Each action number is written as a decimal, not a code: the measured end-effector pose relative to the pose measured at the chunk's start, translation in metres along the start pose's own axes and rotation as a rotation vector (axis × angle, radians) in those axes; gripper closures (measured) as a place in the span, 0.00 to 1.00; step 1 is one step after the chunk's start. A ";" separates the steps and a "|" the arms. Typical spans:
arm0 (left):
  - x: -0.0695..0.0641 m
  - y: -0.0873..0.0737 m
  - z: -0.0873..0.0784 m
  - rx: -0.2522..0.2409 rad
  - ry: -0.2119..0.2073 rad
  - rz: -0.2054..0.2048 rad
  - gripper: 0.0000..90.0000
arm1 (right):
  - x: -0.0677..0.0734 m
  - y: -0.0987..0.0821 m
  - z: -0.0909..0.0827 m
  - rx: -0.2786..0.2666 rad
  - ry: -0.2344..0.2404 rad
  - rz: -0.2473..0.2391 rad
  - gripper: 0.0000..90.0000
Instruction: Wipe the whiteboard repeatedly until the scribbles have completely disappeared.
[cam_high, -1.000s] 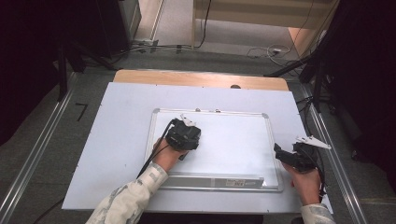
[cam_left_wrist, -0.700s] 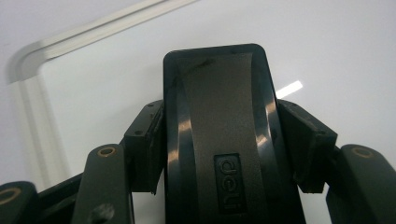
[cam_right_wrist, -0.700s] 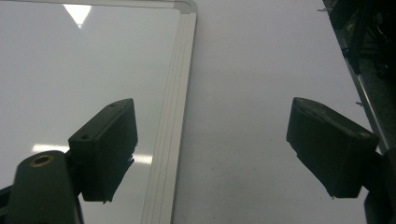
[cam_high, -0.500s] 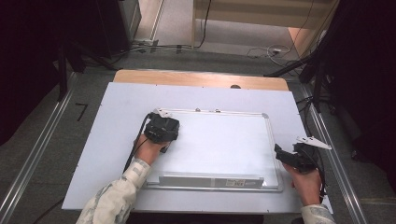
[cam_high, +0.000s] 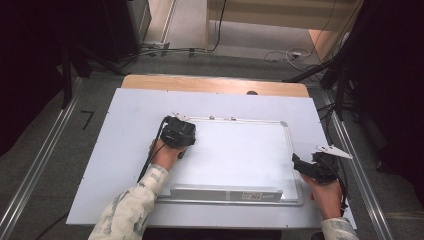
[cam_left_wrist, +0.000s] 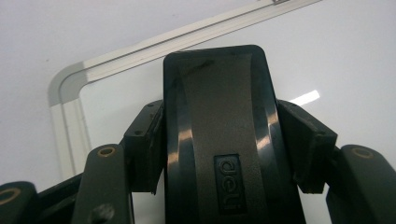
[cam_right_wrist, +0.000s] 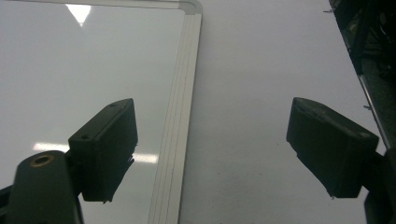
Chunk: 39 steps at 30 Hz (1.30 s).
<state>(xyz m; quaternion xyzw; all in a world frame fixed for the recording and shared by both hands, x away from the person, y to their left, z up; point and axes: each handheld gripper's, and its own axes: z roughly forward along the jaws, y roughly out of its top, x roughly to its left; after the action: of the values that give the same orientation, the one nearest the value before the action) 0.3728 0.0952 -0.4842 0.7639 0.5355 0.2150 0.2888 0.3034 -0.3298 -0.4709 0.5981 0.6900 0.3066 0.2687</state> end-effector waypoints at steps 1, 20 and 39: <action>-0.002 0.001 0.001 -0.002 -0.002 0.001 0.44 | 0.000 0.000 0.000 0.000 0.000 0.000 0.17; -0.018 0.011 0.009 -0.002 -0.029 0.032 0.43 | -0.001 -0.001 0.000 0.001 0.001 0.003 0.17; 0.019 0.005 0.004 0.000 0.042 -0.029 0.43 | -0.005 -0.003 -0.002 0.004 -0.005 0.011 0.17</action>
<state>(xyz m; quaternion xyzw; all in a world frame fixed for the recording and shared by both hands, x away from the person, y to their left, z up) 0.3849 0.1109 -0.4836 0.7516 0.5523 0.2267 0.2804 0.3009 -0.3349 -0.4715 0.6032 0.6867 0.3051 0.2675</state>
